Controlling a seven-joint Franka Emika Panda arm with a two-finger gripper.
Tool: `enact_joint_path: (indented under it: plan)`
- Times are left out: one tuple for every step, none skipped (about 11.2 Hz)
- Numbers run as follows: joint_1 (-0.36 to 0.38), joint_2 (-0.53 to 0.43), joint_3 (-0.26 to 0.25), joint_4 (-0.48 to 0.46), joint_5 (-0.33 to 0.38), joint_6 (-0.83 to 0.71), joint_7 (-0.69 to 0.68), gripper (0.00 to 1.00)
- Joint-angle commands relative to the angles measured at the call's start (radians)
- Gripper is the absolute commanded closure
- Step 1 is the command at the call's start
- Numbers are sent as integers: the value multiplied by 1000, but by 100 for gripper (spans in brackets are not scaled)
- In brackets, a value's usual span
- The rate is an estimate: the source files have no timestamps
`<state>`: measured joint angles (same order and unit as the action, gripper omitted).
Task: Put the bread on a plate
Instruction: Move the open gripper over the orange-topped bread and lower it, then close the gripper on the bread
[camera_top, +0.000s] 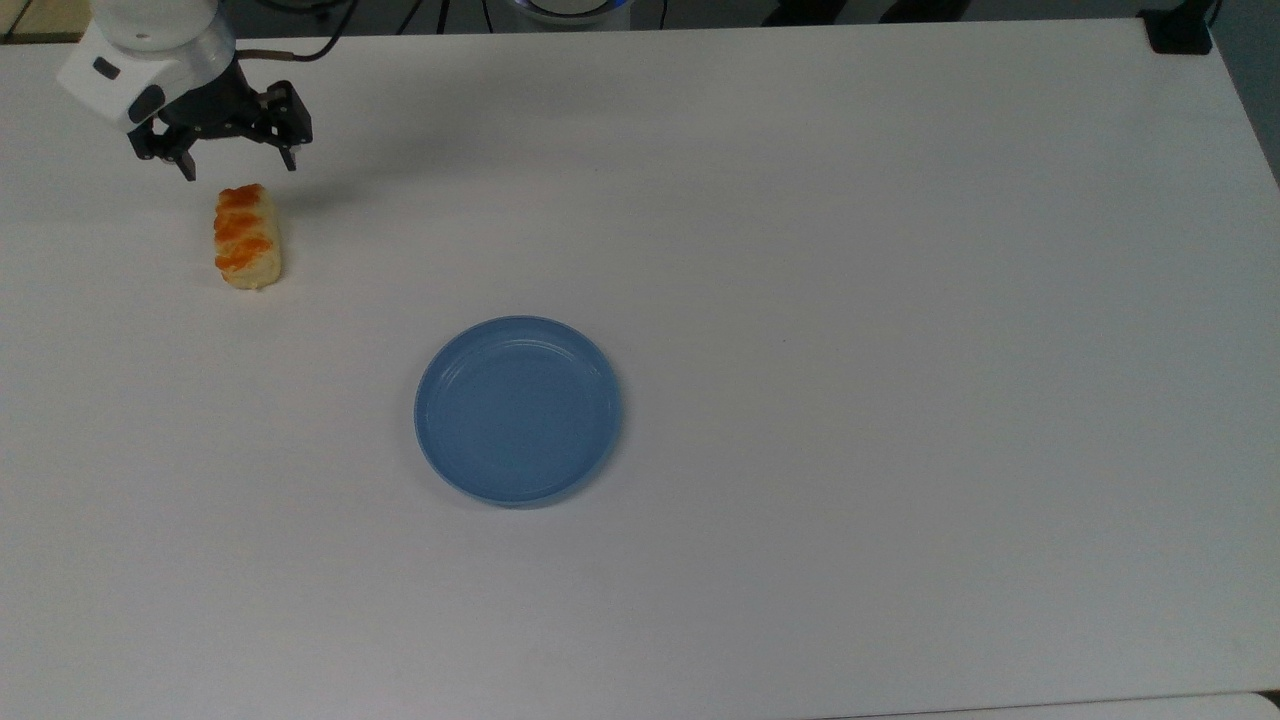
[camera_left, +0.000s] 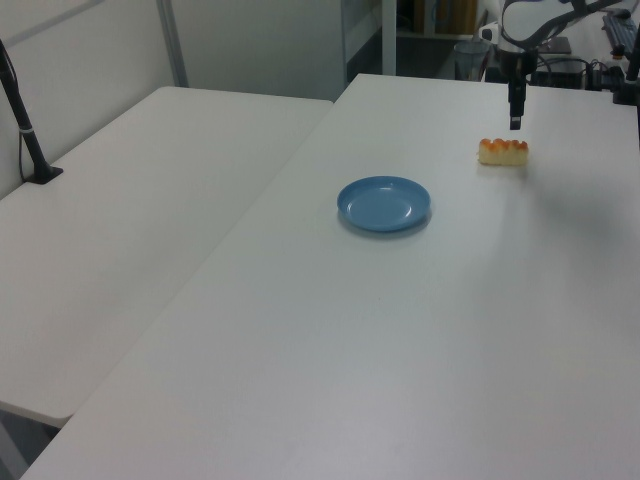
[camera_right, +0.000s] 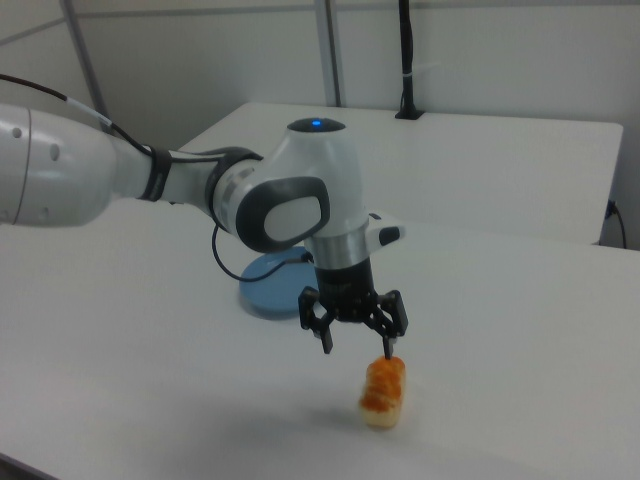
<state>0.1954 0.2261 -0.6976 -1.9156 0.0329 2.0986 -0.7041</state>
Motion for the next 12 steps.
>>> enact_joint_path:
  plan:
    - [3,73,-33,-60,-7,142,-58,0]
    - [3,105,-33,-56,-4,147,-80,0]
    - [3,119,-33,-53,-4,153,-87,0]
    - [3,124,-33,-54,-4,161,-104,0]
    - [-1,143,-33,-53,-2,173,-106,0]
    - [-1,166,-31,-53,7,211,-106,0]
    - [-1,177,-30,-53,13,236,-98,0]
    - [-1,179,-26,-48,40,238,-97,0]
    - [-1,182,-23,-46,64,241,-95,4]
    - [-1,190,-22,-48,64,250,-95,13]
    - [-1,193,-20,-48,64,254,-94,24]
    - [-1,202,-20,-48,67,262,-91,37]
